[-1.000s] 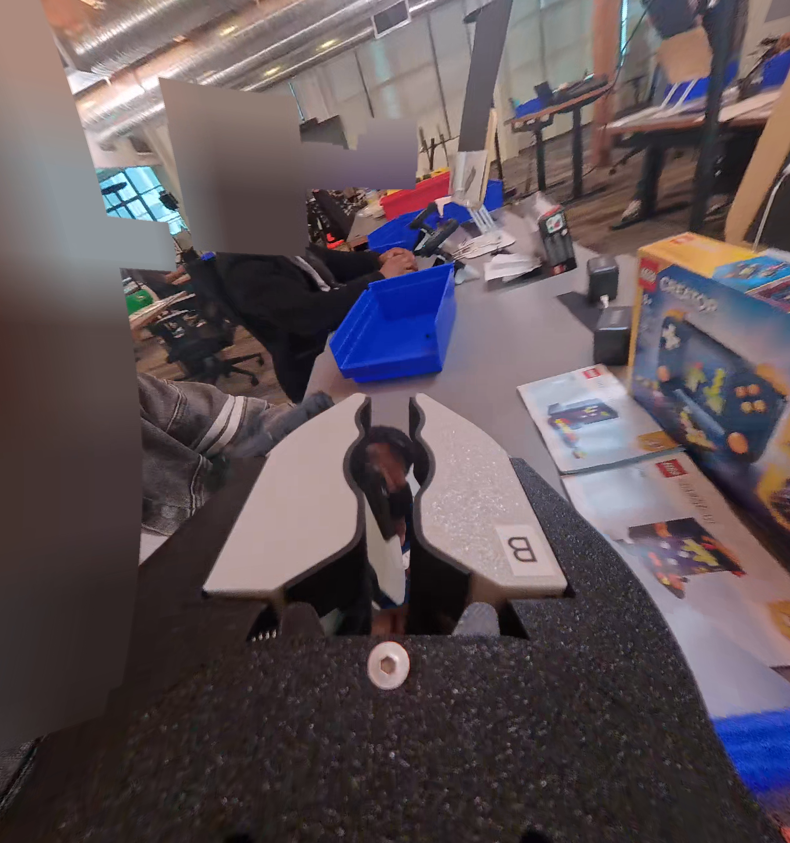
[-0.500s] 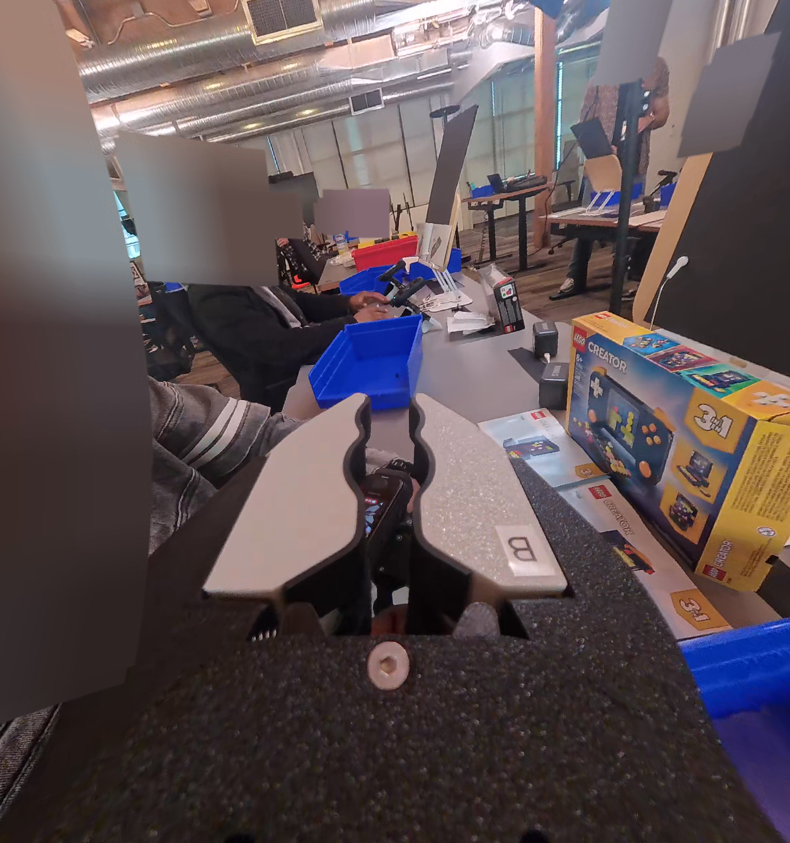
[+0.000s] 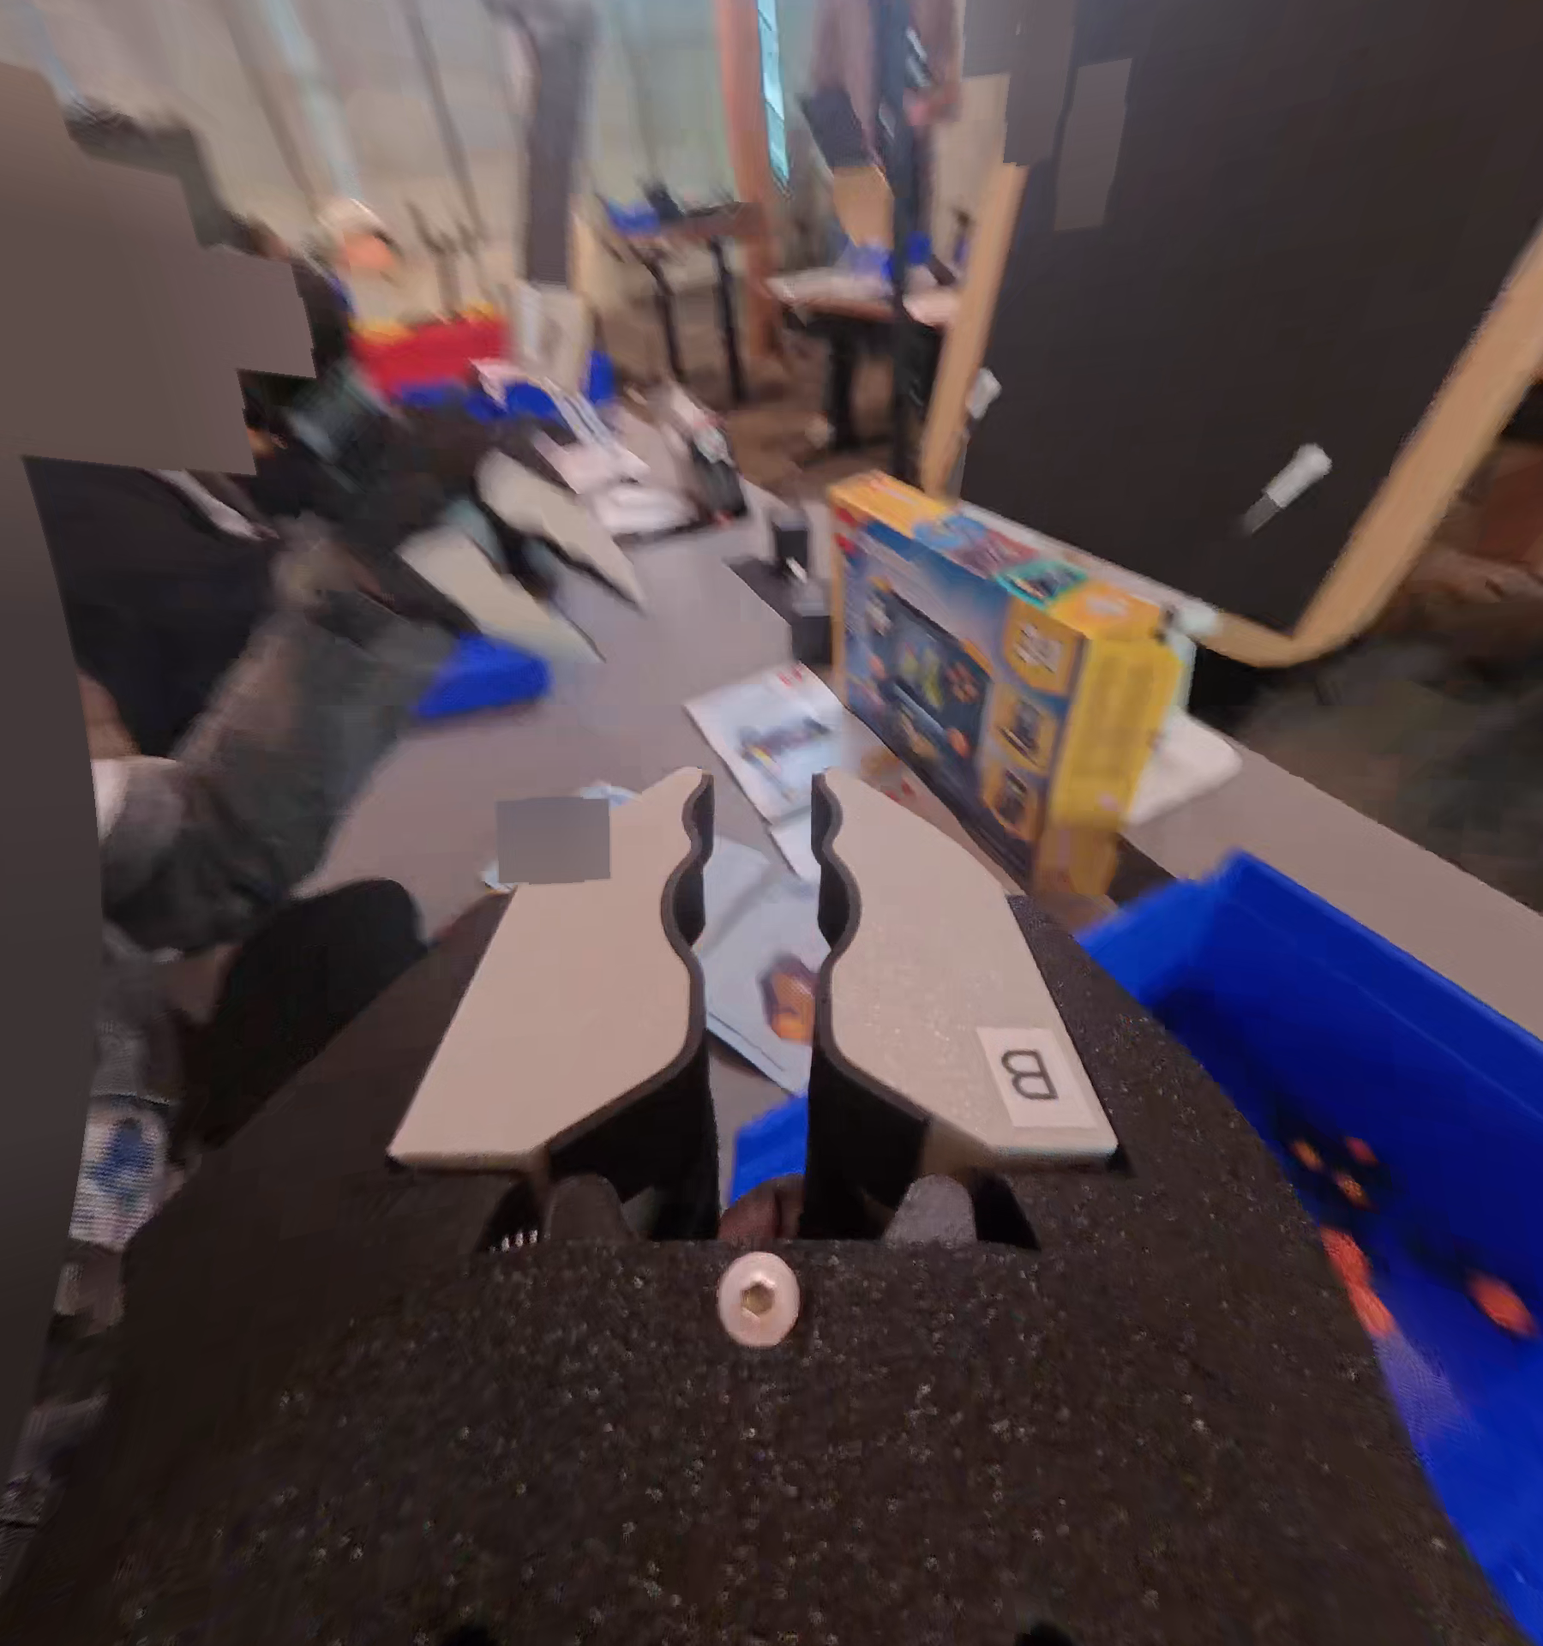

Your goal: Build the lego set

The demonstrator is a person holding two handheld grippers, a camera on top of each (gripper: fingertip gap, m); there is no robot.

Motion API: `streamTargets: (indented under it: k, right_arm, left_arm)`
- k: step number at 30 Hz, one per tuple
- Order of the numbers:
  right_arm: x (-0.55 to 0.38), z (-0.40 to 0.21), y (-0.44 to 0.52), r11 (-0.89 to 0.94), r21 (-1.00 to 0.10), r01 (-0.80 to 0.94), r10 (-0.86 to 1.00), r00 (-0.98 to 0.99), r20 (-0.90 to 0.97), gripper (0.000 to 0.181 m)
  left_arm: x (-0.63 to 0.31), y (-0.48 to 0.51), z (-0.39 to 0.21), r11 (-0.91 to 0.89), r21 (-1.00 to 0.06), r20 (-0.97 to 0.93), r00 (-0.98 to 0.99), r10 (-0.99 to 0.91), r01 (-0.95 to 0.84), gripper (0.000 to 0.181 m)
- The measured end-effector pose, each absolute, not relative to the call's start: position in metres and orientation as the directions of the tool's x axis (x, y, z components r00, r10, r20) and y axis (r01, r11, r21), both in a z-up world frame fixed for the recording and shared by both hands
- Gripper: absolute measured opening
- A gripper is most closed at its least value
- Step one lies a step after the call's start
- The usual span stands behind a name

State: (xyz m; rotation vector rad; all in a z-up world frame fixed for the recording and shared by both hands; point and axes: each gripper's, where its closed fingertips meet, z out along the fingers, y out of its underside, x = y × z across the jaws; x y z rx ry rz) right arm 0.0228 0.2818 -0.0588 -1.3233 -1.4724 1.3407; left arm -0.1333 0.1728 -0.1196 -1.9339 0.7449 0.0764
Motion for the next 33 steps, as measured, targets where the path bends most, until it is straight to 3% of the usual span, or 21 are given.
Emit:
streamTargets:
  k: [2, 5, 8, 13, 19, 28, 33]
  right_arm:
    - [0.021, -0.08, 0.298, -0.043, -0.947, 0.317, 0.992, -0.097, -0.078, 0.024]
    - [0.017, -0.105, 0.318, -0.02, -0.894, 0.447, 1.0, 0.02, -0.013, 0.025]
    - [0.012, -0.128, 0.333, -0.026, -0.837, 0.546, 0.996, 0.083, 0.024, 0.025]
    - [0.005, -0.168, 0.354, -0.055, -0.73, 0.681, 0.988, 0.141, 0.058, 0.026]
    - [0.003, -0.211, 0.381, -0.146, -0.627, 0.765, 0.977, 0.21, 0.029, 0.025]
    - [0.006, -0.258, 0.402, -0.242, -0.494, 0.835, 0.961, 0.277, -0.003, 0.025]
    - [0.007, -0.271, 0.401, -0.251, -0.45, 0.857, 0.962, 0.273, -0.018, 0.025]
  left_arm:
    - [-0.168, 0.148, -0.081, -0.235, -0.883, -0.339, 0.898, -0.279, -0.406, 0.029]
    - [-0.202, 0.11, -0.051, -0.151, -0.928, -0.329, 0.939, -0.1, -0.341, 0.029]
    - [-0.222, 0.088, -0.046, -0.138, -0.942, -0.306, 0.952, -0.033, -0.307, 0.029]
    - [-0.255, 0.084, -0.066, -0.276, -0.902, -0.351, 0.936, 0.02, -0.332, 0.028]
    - [-0.292, 0.071, -0.161, -0.673, -0.707, -0.23, 0.971, -0.072, -0.218, 0.019]
    - [-0.293, 0.061, -0.223, -0.871, -0.435, -0.177, 0.971, -0.164, -0.226, 0.019]
    - [-0.294, 0.058, -0.227, -0.893, -0.394, -0.184, 0.97, -0.157, -0.219, 0.019]
